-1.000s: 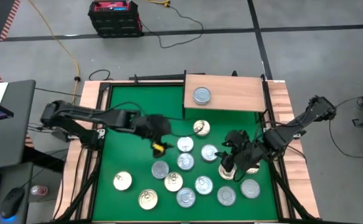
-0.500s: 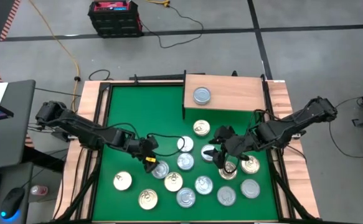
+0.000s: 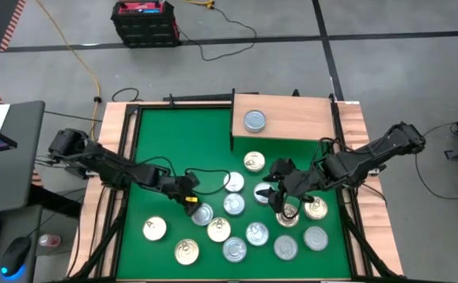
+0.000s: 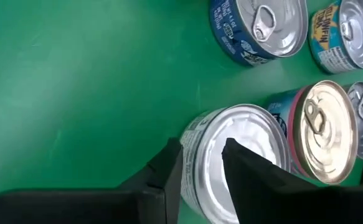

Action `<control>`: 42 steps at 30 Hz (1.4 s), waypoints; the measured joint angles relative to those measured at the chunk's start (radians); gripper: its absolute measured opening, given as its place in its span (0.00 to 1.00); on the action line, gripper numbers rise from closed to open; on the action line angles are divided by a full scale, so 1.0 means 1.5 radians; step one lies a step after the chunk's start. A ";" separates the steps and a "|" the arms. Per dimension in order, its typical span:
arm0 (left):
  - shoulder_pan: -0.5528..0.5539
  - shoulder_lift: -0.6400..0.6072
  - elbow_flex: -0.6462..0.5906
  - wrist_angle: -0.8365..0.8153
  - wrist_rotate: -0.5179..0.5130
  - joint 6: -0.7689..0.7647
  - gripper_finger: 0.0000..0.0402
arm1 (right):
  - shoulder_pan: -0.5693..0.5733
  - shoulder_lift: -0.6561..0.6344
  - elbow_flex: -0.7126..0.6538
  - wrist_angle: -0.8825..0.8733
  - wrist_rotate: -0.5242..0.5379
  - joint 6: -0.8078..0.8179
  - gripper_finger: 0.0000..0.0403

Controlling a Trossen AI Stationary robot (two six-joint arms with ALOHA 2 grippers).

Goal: Stack canned seafood by type on shelf
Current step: Stack the green with white tuna can on top of the green with white tuna can

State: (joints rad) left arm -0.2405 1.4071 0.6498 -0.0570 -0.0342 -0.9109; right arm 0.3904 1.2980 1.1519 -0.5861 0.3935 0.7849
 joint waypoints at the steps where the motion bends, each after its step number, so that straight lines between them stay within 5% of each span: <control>1: 0.000 0.006 0.000 0.009 0.001 0.004 0.25 | 0.000 0.000 0.000 0.000 0.000 0.000 0.70; 9: 0.000 0.034 0.000 0.015 0.002 0.015 0.20 | 0.005 0.000 0.000 0.000 0.000 0.005 0.70; 17: 0.002 0.033 0.001 0.004 -0.006 0.034 0.02 | 0.005 0.000 0.000 0.000 0.000 0.002 0.70; 35: 0.050 0.029 -0.001 -0.124 -0.034 0.009 0.00 | 0.005 0.000 0.000 0.000 -0.004 0.013 0.70; 42: 0.057 -0.046 0.005 -0.221 -0.083 0.040 0.00 | 0.005 0.000 0.000 -0.001 -0.004 0.020 0.70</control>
State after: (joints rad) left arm -0.1547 1.3386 0.6570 -0.3880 -0.1593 -0.8514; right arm 0.3985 1.2980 1.1519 -0.5869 0.3876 0.8143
